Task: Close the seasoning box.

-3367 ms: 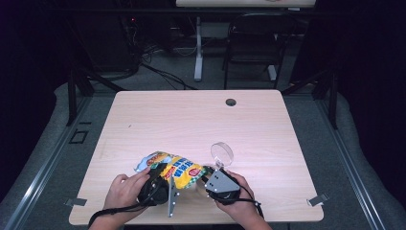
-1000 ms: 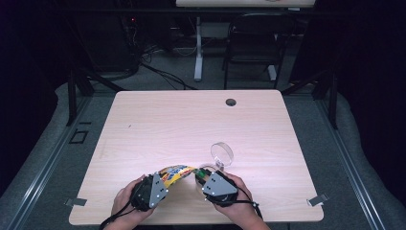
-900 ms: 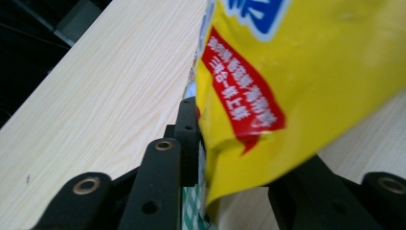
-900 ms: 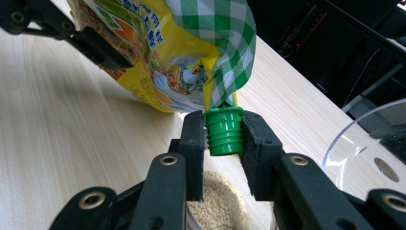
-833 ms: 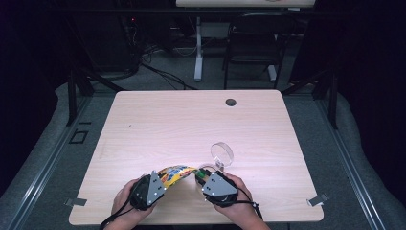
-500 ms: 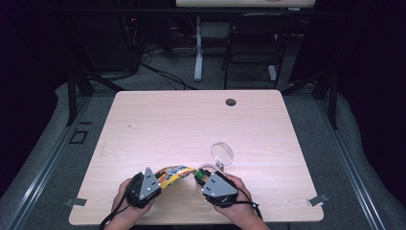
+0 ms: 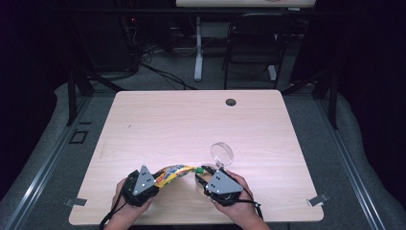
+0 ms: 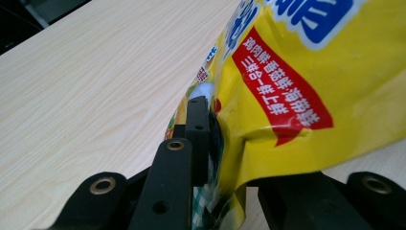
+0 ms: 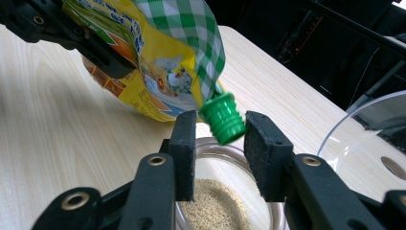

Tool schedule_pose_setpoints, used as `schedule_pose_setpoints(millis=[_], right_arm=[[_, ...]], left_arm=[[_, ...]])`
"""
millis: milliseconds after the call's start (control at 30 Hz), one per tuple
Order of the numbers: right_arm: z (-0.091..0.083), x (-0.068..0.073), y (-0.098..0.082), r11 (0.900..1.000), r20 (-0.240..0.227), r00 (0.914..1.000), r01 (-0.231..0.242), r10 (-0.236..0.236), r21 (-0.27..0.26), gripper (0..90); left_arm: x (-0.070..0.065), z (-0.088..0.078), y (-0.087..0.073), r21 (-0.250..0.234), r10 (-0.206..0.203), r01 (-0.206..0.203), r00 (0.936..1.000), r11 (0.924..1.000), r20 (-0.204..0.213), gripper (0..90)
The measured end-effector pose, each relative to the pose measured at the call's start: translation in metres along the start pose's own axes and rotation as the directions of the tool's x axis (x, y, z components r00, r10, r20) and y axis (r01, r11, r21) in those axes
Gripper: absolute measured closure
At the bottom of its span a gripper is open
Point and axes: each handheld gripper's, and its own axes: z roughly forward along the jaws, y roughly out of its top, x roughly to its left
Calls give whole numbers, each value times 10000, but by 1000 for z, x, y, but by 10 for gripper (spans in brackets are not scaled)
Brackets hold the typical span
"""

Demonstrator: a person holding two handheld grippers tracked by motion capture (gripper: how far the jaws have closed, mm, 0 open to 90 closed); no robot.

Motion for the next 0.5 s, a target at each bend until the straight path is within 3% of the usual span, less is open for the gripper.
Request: schedule_pose_setpoints(millis=[333, 500], right_arm=[[-1, -2, -2, 9998, 74, 9998, -189, 190, -70, 619], [-1, -2, -2, 9998, 108, 9997, -196, 197, -73, 617]], left_arm=[[6, -1, -3, -141, -360, 361, 9993, 9992, 86, 800], [14, -2, -6, -323, -1020, 1030, 9943, 9942, 296, 799]])
